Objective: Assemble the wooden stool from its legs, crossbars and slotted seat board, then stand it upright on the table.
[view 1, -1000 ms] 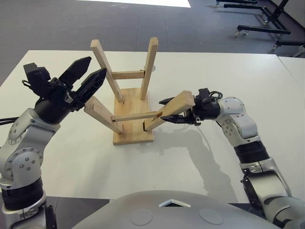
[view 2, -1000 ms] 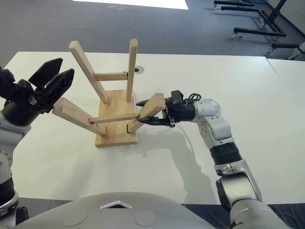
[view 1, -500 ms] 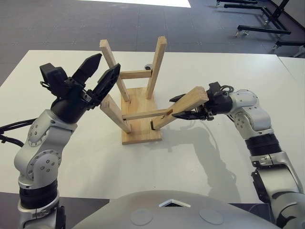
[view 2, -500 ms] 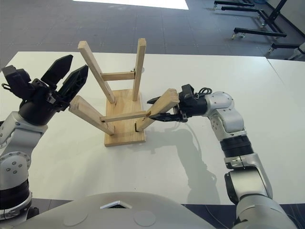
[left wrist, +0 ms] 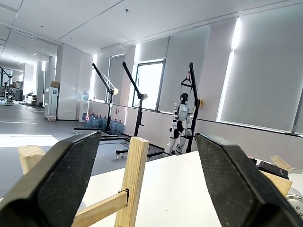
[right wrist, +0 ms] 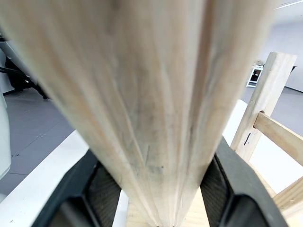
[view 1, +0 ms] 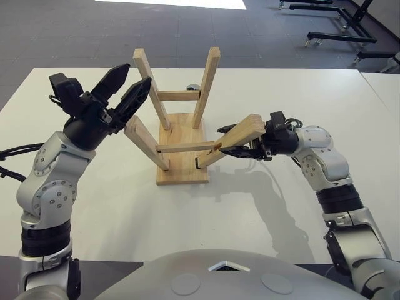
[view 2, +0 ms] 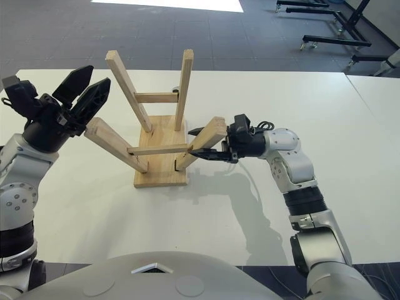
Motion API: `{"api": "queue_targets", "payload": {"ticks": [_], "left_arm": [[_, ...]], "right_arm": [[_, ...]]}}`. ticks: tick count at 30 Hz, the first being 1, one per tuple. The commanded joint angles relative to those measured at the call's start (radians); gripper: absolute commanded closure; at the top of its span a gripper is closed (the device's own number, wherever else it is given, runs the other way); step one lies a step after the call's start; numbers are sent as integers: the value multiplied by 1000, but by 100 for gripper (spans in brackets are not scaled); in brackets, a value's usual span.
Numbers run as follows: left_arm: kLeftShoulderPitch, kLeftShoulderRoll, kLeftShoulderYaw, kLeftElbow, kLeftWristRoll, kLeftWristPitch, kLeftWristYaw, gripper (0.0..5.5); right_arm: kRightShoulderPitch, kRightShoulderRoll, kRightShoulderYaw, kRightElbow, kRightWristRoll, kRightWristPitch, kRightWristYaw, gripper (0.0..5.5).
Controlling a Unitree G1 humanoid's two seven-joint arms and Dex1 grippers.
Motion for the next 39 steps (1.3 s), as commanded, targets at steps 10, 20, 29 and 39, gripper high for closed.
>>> {"api": "queue_targets", "payload": {"ticks": [10,20,29,39], "left_arm": [[10,-12,-189,84,25,165,-17,186],[-39,7,-210,150,31,163,-66,186],[-48,24,-215,184,50,151,-102,186],[-60,39,-220,210,67,145,-123,186]], "right_arm": [[75,-29,48,-50,-62,41,23,345],[44,18,92,-101,-50,178,-91,345],[39,31,118,-4,-88,203,-71,345],[25,59,150,29,-118,178,-75,345]]}}
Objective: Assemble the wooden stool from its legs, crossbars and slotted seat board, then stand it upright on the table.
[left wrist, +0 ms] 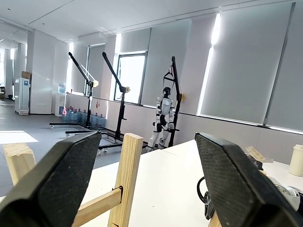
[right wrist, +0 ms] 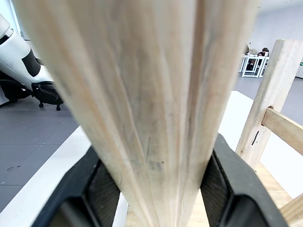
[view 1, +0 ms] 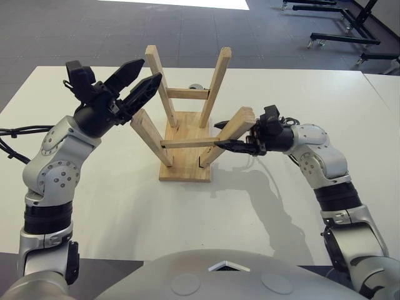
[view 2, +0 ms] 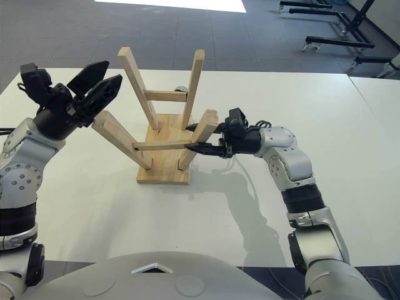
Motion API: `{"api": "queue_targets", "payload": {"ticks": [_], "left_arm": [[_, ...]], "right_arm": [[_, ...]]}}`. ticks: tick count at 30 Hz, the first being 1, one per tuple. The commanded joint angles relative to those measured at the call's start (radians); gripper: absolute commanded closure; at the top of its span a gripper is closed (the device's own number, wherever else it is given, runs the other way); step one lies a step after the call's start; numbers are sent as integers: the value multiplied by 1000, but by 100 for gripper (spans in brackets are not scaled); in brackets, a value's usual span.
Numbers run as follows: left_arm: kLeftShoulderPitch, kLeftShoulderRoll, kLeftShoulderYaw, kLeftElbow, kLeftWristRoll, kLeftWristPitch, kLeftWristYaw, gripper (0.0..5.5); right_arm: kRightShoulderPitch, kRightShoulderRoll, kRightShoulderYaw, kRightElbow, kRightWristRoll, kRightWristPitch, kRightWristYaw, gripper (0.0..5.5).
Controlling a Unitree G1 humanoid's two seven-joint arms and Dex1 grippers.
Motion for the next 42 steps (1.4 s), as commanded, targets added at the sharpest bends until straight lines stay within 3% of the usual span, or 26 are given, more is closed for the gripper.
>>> {"api": "queue_targets", "payload": {"ticks": [1,5,14,15,20,31,42], "left_arm": [[73,-4,-145,54,101,132,-18,186],[77,-1,-152,53,109,128,-17,186],[69,-1,-160,61,113,122,-16,186],[68,-1,-160,62,113,121,-16,186],[68,-4,-159,66,119,119,-15,186],[67,-1,-148,61,119,121,-12,186],[27,5,-112,55,97,121,-5,186]], "right_arm": [[56,46,149,12,-120,54,-6,345],[63,102,95,-63,-65,-38,-38,345],[60,116,115,-78,-134,-88,-98,345],[55,114,114,-81,-127,-77,-98,309],[44,114,97,-93,-102,-31,-91,226],[18,109,-47,-77,-16,1,-64,33],[-50,119,-259,-166,294,204,-97,33]]}}
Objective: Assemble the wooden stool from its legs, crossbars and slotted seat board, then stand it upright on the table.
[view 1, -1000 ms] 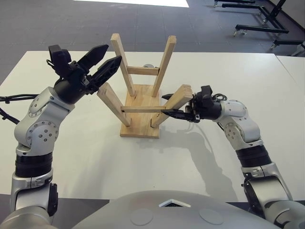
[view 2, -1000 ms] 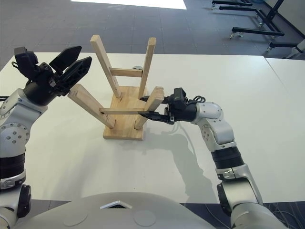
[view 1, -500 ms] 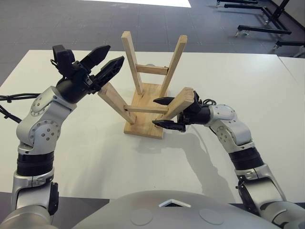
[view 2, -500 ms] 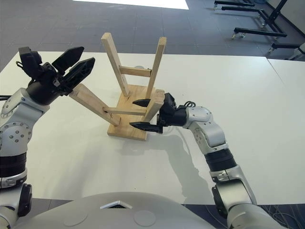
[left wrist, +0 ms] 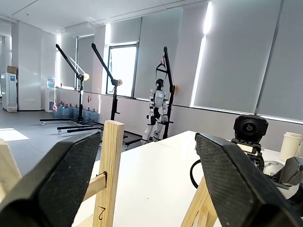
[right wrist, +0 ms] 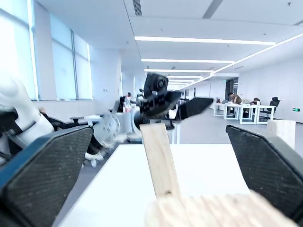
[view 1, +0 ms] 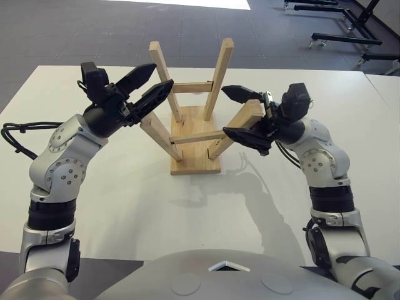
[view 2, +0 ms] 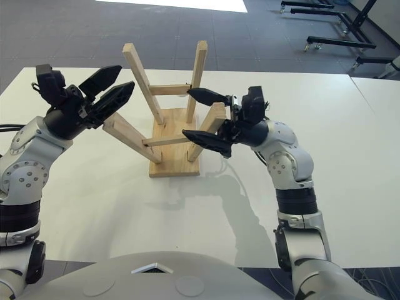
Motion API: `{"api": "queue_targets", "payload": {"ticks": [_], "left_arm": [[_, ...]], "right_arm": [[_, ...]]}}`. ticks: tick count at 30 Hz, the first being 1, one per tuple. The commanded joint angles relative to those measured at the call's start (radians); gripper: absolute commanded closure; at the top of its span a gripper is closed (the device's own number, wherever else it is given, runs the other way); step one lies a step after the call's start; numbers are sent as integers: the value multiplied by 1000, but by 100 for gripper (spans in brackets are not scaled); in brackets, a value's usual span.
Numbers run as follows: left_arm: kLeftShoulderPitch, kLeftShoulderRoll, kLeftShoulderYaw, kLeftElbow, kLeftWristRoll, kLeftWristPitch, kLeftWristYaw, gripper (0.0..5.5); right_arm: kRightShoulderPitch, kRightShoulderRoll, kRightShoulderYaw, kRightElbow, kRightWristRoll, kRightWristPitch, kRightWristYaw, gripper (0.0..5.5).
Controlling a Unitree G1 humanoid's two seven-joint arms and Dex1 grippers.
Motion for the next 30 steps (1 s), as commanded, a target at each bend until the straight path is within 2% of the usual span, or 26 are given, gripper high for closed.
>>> {"api": "queue_targets", "payload": {"ticks": [1,13,19,24,30], "left_arm": [[44,5,-50,48,63,112,14,186],[6,-20,-19,13,61,121,44,186],[5,-23,-2,-16,45,139,52,186],[11,-24,27,-38,46,144,67,186],[-36,-63,67,-34,68,118,130,186]], "right_arm": [[-58,10,-68,-10,50,31,-54,33],[-124,64,-112,-145,-4,-26,-288,33],[-136,55,-57,-243,-263,-129,-457,33],[-129,7,5,-374,-398,-41,-592,33],[-146,-59,-19,-452,-282,98,-585,33]]}}
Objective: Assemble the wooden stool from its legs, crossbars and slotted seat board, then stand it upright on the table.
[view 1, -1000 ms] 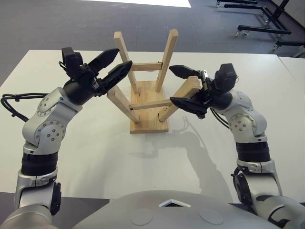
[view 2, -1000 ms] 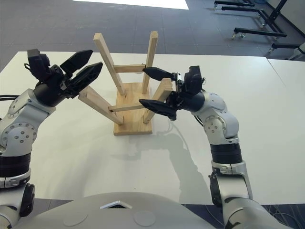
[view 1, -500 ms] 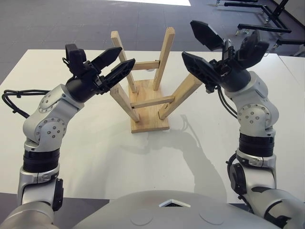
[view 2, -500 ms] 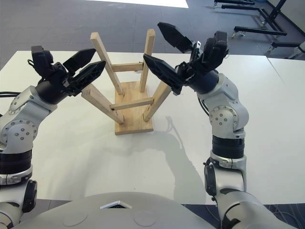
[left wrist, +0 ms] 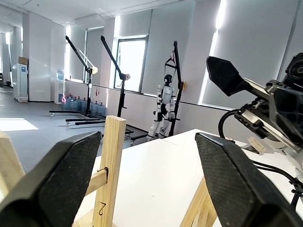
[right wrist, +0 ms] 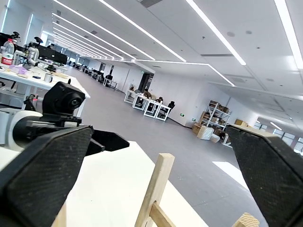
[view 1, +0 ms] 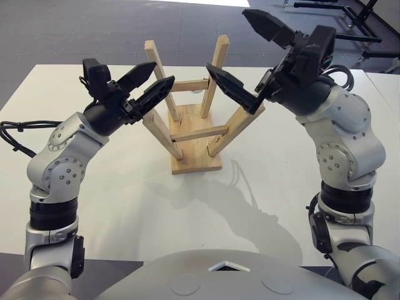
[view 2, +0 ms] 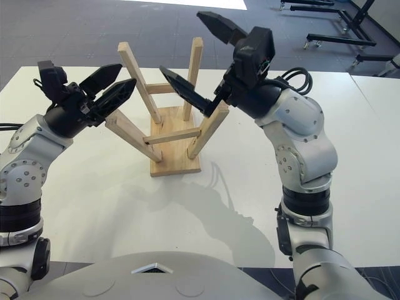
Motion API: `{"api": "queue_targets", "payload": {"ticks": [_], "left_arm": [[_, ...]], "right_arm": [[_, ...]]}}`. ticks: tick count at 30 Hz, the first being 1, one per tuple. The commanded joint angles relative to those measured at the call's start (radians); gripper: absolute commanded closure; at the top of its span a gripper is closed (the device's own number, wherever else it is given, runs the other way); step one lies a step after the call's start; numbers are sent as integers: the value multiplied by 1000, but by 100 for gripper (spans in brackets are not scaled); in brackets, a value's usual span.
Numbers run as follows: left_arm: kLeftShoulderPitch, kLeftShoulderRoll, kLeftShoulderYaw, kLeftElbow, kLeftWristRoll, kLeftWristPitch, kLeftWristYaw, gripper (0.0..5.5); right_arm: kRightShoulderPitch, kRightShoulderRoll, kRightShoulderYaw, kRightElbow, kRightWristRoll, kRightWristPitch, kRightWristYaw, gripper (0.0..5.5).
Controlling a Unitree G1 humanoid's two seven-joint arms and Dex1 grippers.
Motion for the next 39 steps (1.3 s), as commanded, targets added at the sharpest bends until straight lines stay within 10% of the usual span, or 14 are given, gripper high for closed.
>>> {"api": "queue_targets", "payload": {"ticks": [1,39], "left_arm": [[-16,-27,12,11,42,18,52,186],[-61,5,230,1,-65,199,212,186]], "right_arm": [[-40,-29,-29,-35,66,70,-5,33],[12,-200,600,-285,-928,185,-190,33]]}}
